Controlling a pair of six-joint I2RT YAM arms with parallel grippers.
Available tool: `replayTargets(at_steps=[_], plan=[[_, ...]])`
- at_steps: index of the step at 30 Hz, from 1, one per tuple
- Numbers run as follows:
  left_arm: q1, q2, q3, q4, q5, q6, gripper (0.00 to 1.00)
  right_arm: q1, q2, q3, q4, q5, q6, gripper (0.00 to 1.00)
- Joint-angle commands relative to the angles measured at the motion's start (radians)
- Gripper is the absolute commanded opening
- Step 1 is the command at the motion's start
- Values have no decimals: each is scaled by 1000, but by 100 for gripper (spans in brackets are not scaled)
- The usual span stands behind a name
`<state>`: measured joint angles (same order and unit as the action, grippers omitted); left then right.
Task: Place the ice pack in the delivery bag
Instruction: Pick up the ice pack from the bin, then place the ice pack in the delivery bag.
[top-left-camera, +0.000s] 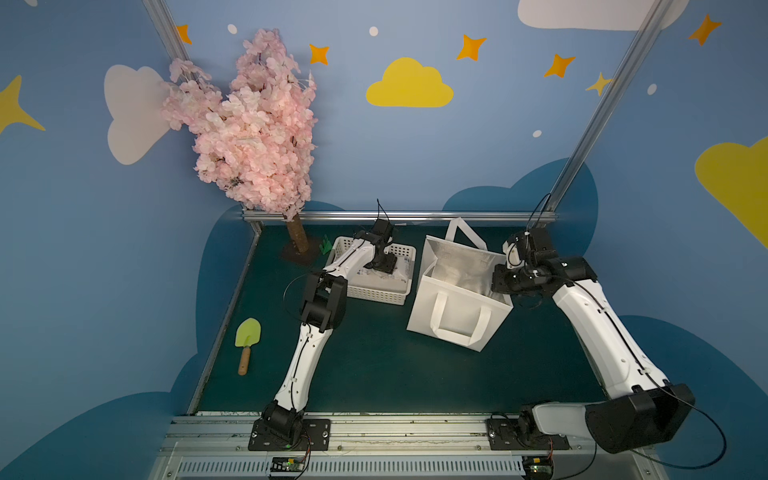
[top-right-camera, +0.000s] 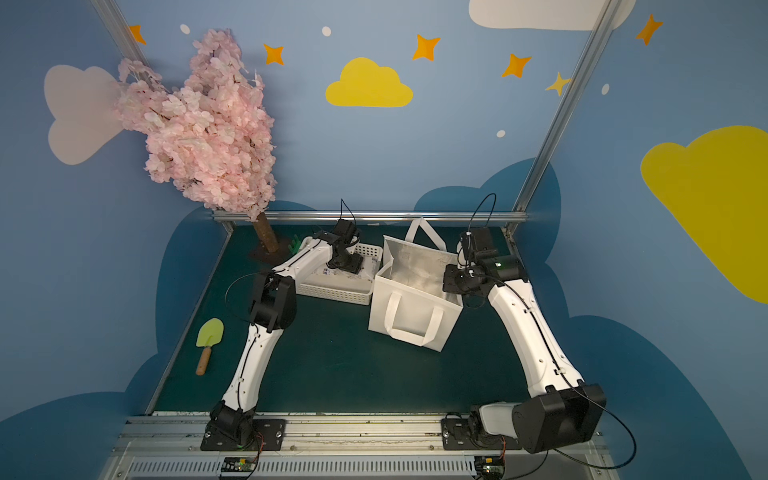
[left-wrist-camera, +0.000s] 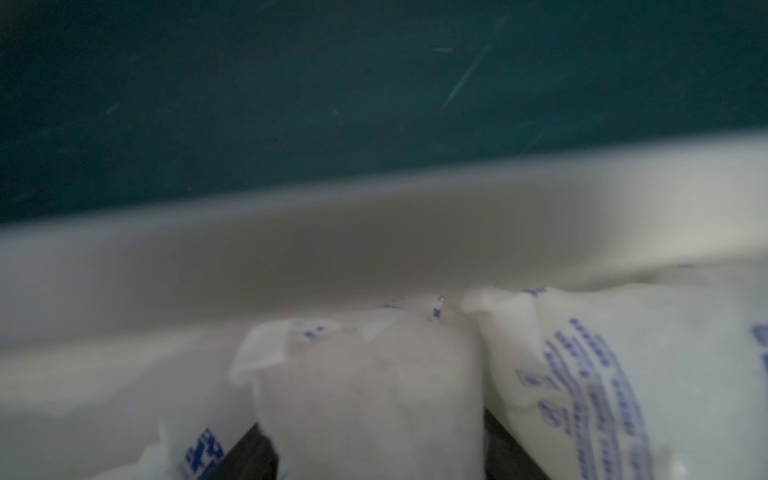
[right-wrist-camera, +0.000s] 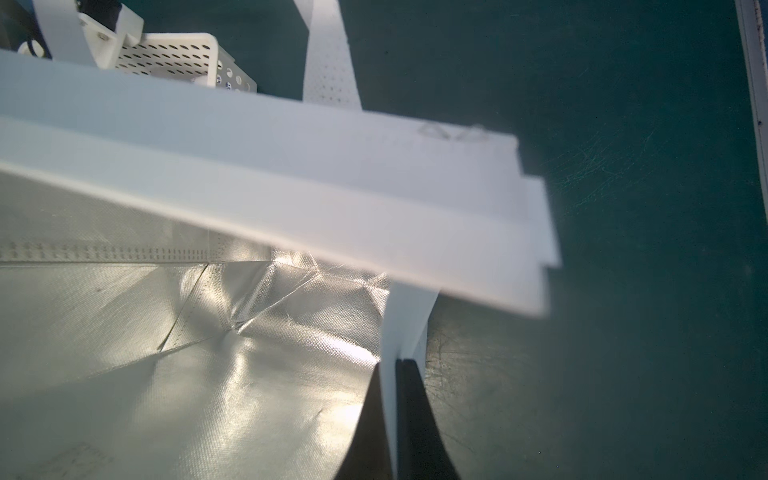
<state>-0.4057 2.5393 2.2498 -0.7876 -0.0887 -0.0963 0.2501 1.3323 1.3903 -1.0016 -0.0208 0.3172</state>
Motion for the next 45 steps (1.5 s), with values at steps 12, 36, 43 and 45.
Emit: replayTargets(at_steps=[12,36,43,45], plan=[[-12,-84,-26,-78,-9,-65,15,5,-38,-37,1,-137,-51,0],[-67,-1055,-613,84,222,-66,15,137,-232,-193,14,-49,-146,0],[-284,-1137,-620,128,313,52,17,132,-267,-208,30,-101,-165,0],[-332,-1107,-601,133,314,75,17,133,-285,-212,36,-137,-185,0]])
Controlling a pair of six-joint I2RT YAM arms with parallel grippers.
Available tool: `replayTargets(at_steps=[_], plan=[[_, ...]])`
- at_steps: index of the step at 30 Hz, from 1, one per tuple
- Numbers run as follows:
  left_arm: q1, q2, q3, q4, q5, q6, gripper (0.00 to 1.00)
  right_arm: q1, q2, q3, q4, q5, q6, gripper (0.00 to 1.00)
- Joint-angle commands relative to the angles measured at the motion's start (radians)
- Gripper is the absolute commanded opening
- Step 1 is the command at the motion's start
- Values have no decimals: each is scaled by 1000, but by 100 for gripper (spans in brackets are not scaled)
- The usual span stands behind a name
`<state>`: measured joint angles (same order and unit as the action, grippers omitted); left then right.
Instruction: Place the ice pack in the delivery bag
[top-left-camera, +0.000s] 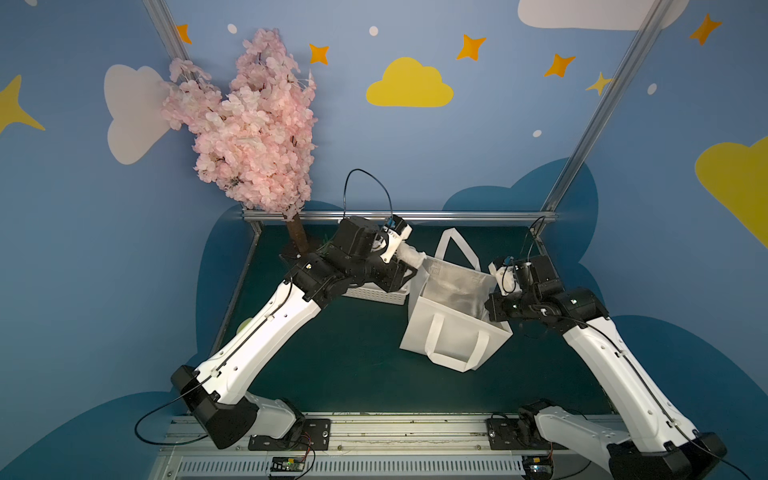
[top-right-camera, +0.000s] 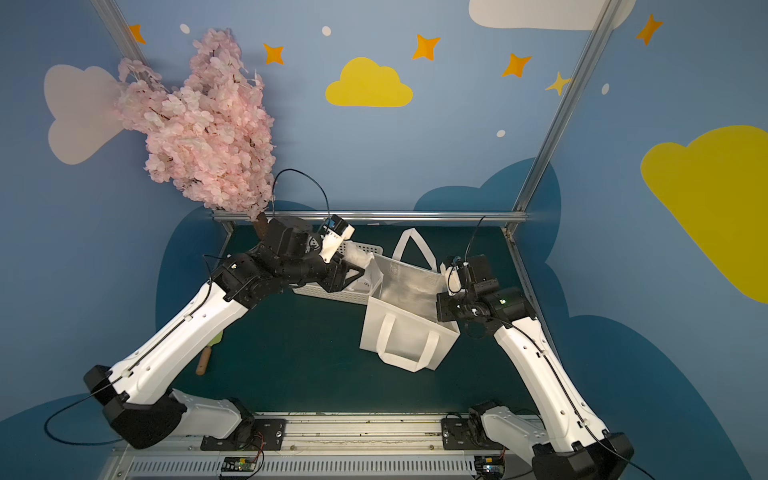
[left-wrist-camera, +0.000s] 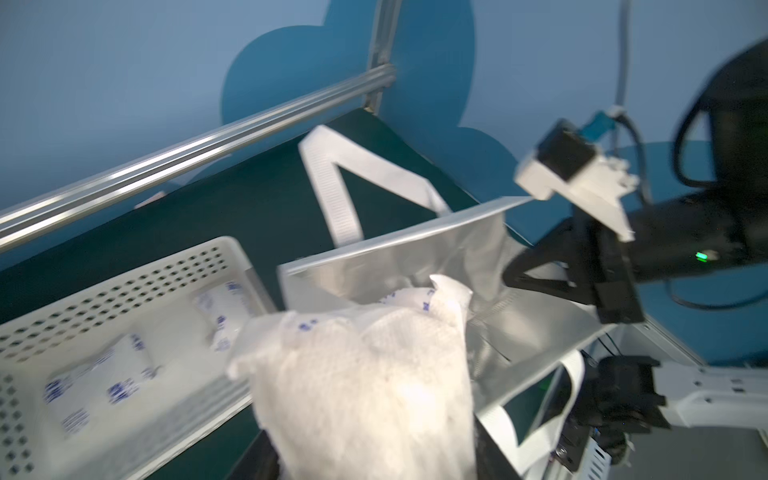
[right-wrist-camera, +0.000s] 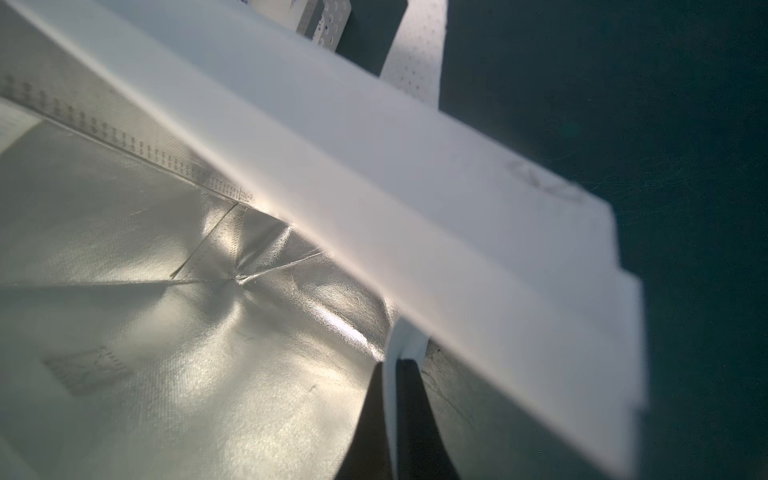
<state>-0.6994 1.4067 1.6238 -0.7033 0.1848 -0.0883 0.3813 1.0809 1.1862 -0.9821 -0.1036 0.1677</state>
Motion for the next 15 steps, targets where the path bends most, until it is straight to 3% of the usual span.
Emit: replayTargets(at_steps=[1,9,15], plan=[[-50,38,35,50,76,79,17,2,-41,-13,22,-65,-43,0],[-127,221,180,41,132,173,16,7,-65,-29,24,-113,-51,0],[-146,339,247,15,247,276,16,2,-75,-33,22,-111,-59,0]])
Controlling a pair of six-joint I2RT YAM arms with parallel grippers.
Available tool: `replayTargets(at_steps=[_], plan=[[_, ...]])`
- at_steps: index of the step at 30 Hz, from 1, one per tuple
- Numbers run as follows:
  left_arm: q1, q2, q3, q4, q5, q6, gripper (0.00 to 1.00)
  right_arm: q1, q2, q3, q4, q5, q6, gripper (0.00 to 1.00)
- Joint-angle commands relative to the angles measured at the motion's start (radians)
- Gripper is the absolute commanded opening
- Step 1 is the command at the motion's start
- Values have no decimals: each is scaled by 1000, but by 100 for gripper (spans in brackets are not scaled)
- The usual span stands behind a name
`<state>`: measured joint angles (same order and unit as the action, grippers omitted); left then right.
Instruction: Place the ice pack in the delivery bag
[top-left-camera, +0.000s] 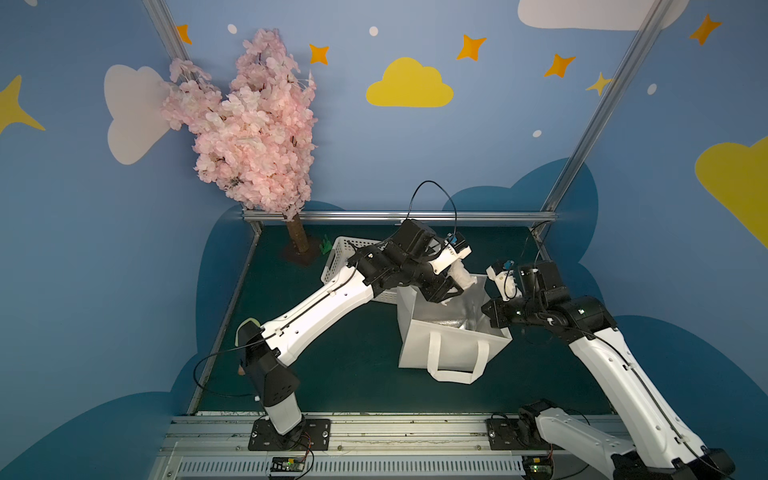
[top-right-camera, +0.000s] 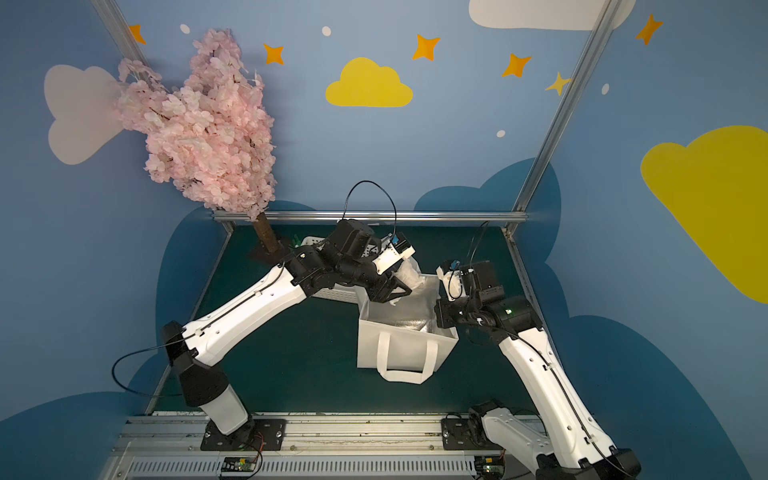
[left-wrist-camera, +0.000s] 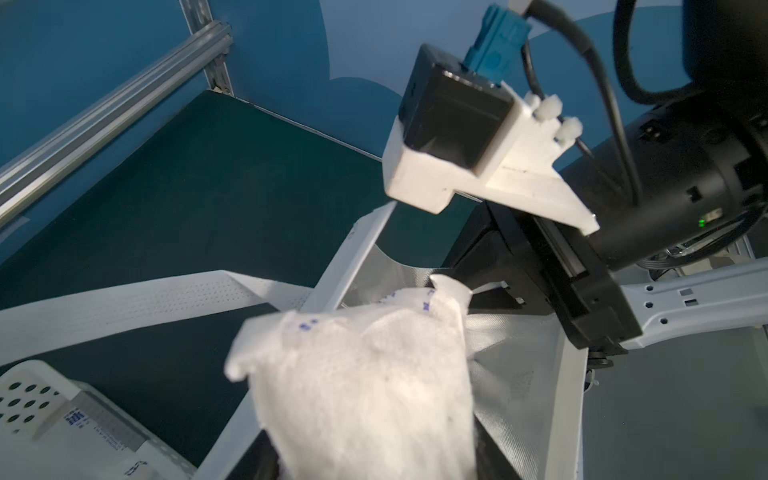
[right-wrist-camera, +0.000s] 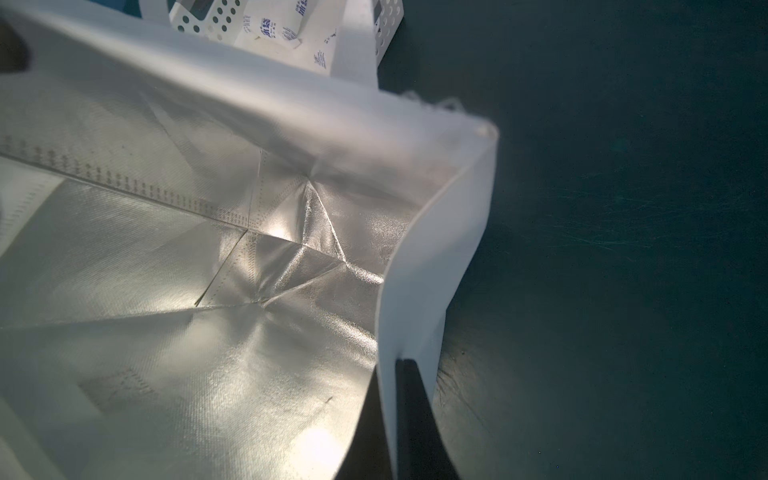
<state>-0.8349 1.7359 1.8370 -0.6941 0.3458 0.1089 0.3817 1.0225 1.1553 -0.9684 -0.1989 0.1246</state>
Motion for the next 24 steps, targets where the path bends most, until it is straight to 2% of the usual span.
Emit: replayTargets(at_steps=[1,10,18,24], plan=[[-17,16,24,1,91,87,16,-1,-14,1,7,-17,-18,0],[-61,26,-132,14,16,158,19,-30,4,30,5,-50,-46,0],[-77,160,-56,-46,-15,181,28,-29,5,13,14,-86,-55,0],[-102,236,-61,-54,-89,198,29,-28,5,14,16,-85,-58,0]])
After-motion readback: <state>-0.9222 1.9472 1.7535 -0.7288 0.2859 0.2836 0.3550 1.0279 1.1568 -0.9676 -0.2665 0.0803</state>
